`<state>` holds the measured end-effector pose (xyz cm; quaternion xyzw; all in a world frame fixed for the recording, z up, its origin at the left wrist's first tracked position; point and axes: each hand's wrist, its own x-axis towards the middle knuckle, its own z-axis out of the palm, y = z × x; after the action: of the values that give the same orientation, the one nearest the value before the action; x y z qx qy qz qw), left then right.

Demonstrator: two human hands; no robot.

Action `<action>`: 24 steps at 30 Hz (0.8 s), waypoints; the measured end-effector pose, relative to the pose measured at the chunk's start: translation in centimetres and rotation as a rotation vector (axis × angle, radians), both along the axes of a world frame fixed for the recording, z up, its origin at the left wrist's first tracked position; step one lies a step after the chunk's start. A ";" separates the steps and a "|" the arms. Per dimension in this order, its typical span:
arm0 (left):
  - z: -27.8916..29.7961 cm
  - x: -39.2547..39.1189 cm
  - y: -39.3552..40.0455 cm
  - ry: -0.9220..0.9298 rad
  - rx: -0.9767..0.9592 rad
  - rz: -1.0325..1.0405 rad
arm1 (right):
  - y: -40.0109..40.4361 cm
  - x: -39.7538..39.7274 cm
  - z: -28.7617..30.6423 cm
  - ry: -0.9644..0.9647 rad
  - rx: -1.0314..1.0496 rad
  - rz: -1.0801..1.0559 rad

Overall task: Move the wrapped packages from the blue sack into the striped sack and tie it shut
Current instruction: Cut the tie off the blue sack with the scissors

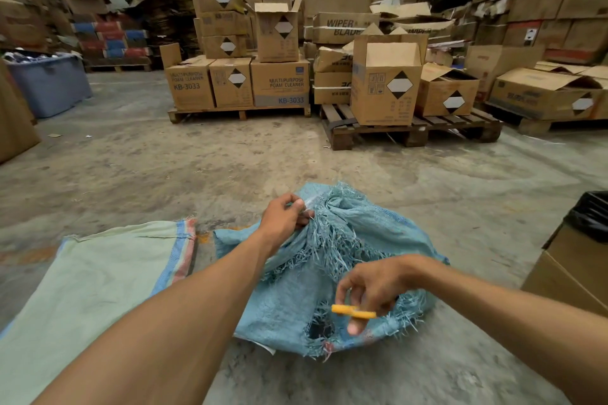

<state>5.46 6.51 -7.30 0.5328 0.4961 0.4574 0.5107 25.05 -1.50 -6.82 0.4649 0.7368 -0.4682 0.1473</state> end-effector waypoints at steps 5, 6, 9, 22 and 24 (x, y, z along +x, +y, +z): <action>0.3 0.1 -1.1 0.066 0.018 -0.059 | -4.6 -2.8 -5.1 -0.267 0.457 0.270; 0.4 0.2 -1.3 0.079 0.022 -0.071 | -5.4 -3.4 -6.1 -0.279 0.495 0.284; 0.2 0.2 -1.9 0.130 0.022 -0.104 | -7.6 -5.1 -9.4 -0.296 0.596 0.361; -0.6 -0.3 -2.6 0.225 -0.021 -0.202 | -11.2 -7.1 -17.1 -0.391 0.713 0.512; -0.7 -0.6 -2.6 0.221 -0.043 -0.216 | -10.3 -6.8 -16.8 -0.343 0.717 0.502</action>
<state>4.88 3.95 -8.01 0.6189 0.4990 0.3276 0.5105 18.27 -11.82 -23.64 0.3643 0.9068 -0.0504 0.2058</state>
